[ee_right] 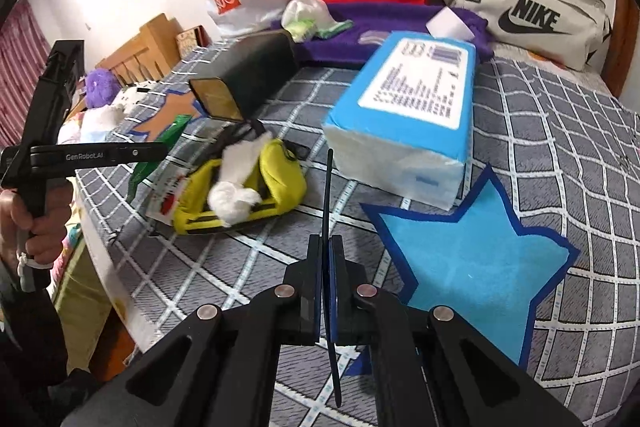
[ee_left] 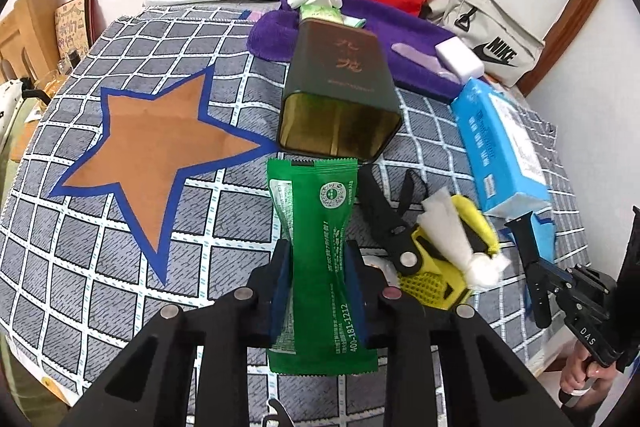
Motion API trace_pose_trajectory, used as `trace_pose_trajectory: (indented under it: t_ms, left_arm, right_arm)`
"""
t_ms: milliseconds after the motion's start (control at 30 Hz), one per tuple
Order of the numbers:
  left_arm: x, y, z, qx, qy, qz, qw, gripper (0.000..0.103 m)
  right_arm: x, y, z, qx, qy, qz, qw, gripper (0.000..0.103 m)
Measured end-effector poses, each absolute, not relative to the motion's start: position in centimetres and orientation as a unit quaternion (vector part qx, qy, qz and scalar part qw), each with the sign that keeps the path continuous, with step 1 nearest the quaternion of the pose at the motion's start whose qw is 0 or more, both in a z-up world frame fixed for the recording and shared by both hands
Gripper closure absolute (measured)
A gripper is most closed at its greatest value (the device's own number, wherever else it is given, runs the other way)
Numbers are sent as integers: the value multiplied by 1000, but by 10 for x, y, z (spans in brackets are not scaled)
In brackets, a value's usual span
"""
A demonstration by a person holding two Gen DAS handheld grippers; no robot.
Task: Organize soft objects
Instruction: 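Carry the green packet onto the purple towel and open the left tool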
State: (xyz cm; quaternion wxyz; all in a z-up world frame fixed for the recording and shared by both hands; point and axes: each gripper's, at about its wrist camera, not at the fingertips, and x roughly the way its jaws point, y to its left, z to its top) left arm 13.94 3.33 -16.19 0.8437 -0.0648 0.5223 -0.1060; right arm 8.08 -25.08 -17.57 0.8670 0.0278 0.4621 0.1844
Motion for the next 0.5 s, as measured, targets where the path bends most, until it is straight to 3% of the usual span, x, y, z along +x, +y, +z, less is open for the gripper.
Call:
trace_pose_trajectory:
  t_ms: [500]
  left_arm:
    - [138,30,-100,-62,473,-117,871,78]
  right_arm:
    - [85,-260,-109,27,406,178,896,100]
